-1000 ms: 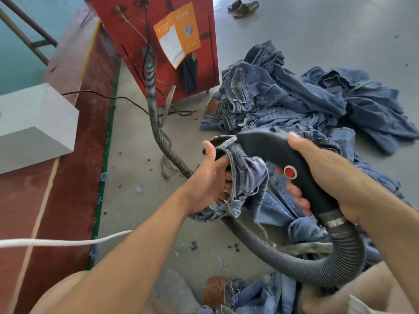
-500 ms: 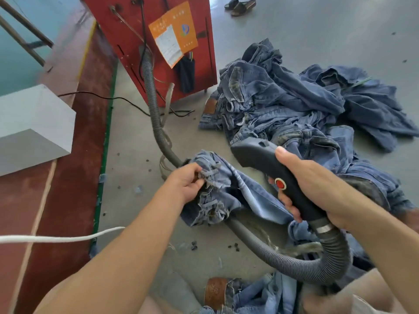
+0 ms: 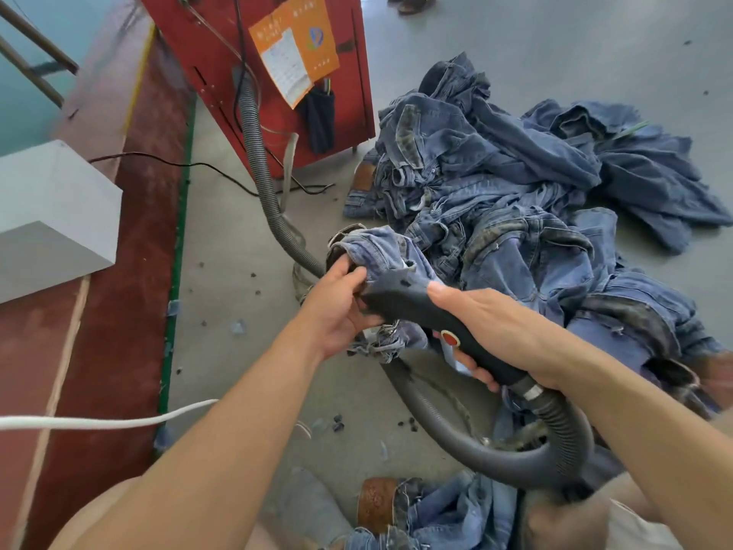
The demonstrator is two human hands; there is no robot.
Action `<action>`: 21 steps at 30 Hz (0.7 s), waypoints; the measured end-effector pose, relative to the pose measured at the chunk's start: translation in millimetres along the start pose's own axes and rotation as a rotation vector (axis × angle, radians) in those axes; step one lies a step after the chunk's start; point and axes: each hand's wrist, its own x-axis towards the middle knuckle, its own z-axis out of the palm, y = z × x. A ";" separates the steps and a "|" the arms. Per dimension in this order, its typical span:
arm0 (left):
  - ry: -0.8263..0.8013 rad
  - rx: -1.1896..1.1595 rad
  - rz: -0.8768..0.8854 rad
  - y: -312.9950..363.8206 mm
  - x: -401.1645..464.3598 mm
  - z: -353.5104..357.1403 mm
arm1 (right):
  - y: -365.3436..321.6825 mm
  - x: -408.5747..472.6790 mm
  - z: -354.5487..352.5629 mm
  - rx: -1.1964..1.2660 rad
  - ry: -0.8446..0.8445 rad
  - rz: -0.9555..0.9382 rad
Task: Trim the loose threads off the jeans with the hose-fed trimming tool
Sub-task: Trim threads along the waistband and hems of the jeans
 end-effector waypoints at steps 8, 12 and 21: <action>0.037 -0.024 0.040 7.2 -0.2 -2.7 | -0.5 -7.9 -24.7 0.144 0.131 0.088; 0.043 -0.012 0.037 2.5 -2.1 1.3 | 6.2 -6.4 -14.8 -0.038 0.103 0.125; 0.059 -0.088 0.067 7.8 -4.3 2.8 | 4.7 -7.9 -22.7 -0.126 0.032 -0.011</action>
